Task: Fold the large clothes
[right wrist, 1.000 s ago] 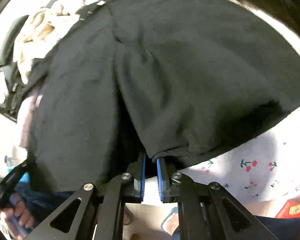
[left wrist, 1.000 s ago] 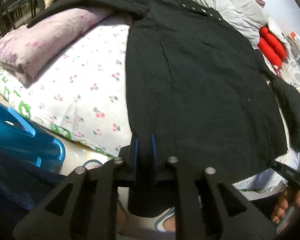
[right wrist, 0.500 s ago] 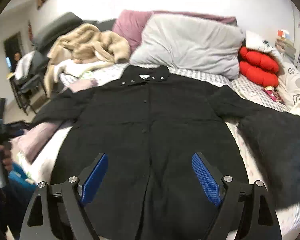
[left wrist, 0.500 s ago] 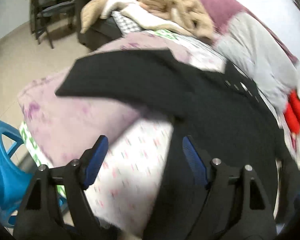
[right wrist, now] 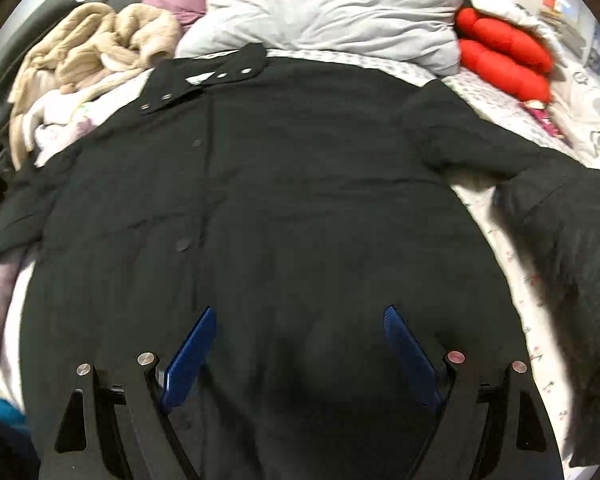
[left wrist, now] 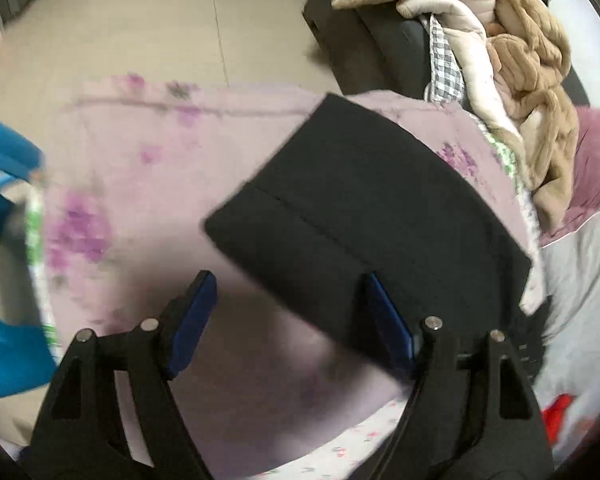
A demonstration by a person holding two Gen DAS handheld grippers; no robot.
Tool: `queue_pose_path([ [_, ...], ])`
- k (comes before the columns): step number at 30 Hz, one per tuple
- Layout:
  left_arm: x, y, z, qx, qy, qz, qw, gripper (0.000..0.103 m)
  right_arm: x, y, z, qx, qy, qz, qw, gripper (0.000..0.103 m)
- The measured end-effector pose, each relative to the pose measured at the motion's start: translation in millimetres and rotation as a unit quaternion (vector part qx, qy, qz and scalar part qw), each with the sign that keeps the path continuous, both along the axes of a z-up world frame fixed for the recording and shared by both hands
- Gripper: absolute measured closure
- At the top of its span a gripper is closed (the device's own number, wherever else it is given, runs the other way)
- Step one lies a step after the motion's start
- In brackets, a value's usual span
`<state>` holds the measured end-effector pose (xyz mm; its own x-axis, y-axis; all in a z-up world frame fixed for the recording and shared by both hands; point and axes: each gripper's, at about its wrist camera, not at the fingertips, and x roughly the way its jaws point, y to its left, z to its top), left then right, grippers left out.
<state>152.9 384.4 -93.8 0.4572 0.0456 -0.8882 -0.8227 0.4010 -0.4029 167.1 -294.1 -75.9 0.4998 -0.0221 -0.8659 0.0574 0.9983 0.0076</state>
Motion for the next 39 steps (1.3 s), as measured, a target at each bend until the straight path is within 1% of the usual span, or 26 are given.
queue_pose_path([
  [1,2.9,-1.5,-1.6,-0.002,-0.007,0.004,1.0000,0.026,3.1,0.9,-1.7,0.003,0.001,0.001,1.000,0.016],
  [2,7.4,0.0,-3.0,0.000,-0.012,0.004,0.9999,0.026,0.4,-1.2,3.0,0.002,0.001,0.003,1.000,0.016],
  [4,17.3,-1.6,-1.7,0.016,-0.023,-0.003,0.9996,0.026,3.8,5.9,1.6,-0.005,-0.002,0.012,1.000,0.016],
  [5,22.2,-3.2,-2.0,0.028,-0.023,-0.006,0.9993,0.027,5.6,9.5,0.3,-0.008,-0.003,0.017,1.000,0.016],
  [6,26.0,-3.5,-4.2,0.034,-0.019,-0.008,0.9992,0.031,5.1,10.7,3.2,-0.008,-0.003,0.020,1.000,0.016],
  [8,30.6,-0.5,-9.7,0.038,-0.011,-0.006,0.9992,0.048,7.5,15.5,3.8,-0.006,-0.003,0.028,1.000,0.016],
  [9,29.2,0.6,-9.5,0.041,-0.013,0.003,0.9991,0.068,9.4,17.7,2.7,-0.006,-0.006,0.032,0.999,0.016],
  [10,23.3,2.6,-6.5,0.042,-0.024,0.013,0.9987,0.085,10.2,18.3,2.9,-0.007,-0.007,0.034,0.999,0.016],
  [11,19.8,5.6,-3.7,0.037,-0.042,0.022,0.9982,0.089,11.6,18.8,1.7,-0.010,-0.009,0.035,0.999,0.016],
  [12,14.2,8.1,2.4,0.033,-0.064,0.037,0.9967,0.090,13.6,18.4,-0.2,-0.010,-0.008,0.035,0.999,0.016],
  [15,-1.1,8.1,24.9,0.036,-0.115,0.053,0.9913,0.091,17.7,11.9,-2.9,-0.003,-0.003,0.025,1.000,0.016],
  [17,-12.6,4.2,46.5,0.029,-0.170,0.057,0.9833,0.091,18.1,6.4,-0.7,0.001,-0.006,0.016,1.000,0.016],
  [18,-18.2,0.5,58.9,0.038,-0.193,0.055,0.9790,0.091,17.5,3.4,1.2,0.004,-0.009,0.013,1.000,0.016],
  [19,-20.6,-3.7,69.9,0.058,-0.202,0.051,0.9763,0.092,17.0,0.2,3.0,0.008,-0.012,0.008,1.000,0.016],
  [20,-20.1,-6.8,76.1,0.075,-0.202,0.048,0.9752,0.092,16.9,-2.5,3.8,0.011,-0.014,0.005,1.000,0.016],
  [21,-19.3,-8.9,78.1,0.083,-0.200,0.048,0.9751,0.092,17.4,-4.6,4.2,0.015,-0.014,0.001,1.000,0.016],
  [23,-19.0,-6.6,73.5,0.074,-0.193,0.059,0.9767,0.093,17.7,-7.6,3.4,0.019,-0.012,-0.001,1.000,0.016],
  [26,-26.1,-0.9,70.3,0.048,-0.209,0.075,0.9738,0.093,18.2,-12.6,2.6,0.019,-0.011,-0.007,1.000,0.016],
  [27,-27.9,-2.9,74.1,0.050,-0.219,0.075,0.9716,0.093,18.2,-15.1,3.0,0.021,-0.011,-0.011,1.000,0.016],
  [29,-23.4,-16.5,89.1,0.078,-0.229,0.062,0.9684,0.093,18.8,-19.8,3.9,0.028,-0.012,-0.021,0.999,0.016],
  [30,-22.2,-26.6,100.2,0.095,-0.239,0.052,0.9650,0.093,19.4,-21.6,4.3,0.034,-0.012,-0.025,0.999,0.016],
  [32,-20.4,-48.2,121.4,0.125,-0.269,0.030,0.9544,0.093,19.5,-23.5,5.7,0.044,-0.012,-0.028,0.999,0.016],
  [34,-16.1,-76.0,144.1,0.162,-0.297,-0.005,0.9410,0.093,17.8,-22.3,7.8,0.041,-0.016,-0.024,0.999,0.016],
  [36,-10.3,-102.4,157.9,0.183,-0.312,-0.039,0.9315,0.093,16.5,-21.7,8.5,0.038,-0.018,-0.022,0.999,0.016],
  [38,-5.7,-126.9,164.5,0.188,-0.325,-0.066,0.9245,0.093,16.2,-22.8,8.4,0.039,-0.017,-0.025,0.999,0.016],
  [39,-0.2,-146.1,170.1,0.192,-0.333,-0.090,0.9187,0.093,16.7,-23.7,8.1,0.041,-0.017,-0.029,0.999,0.016],
])
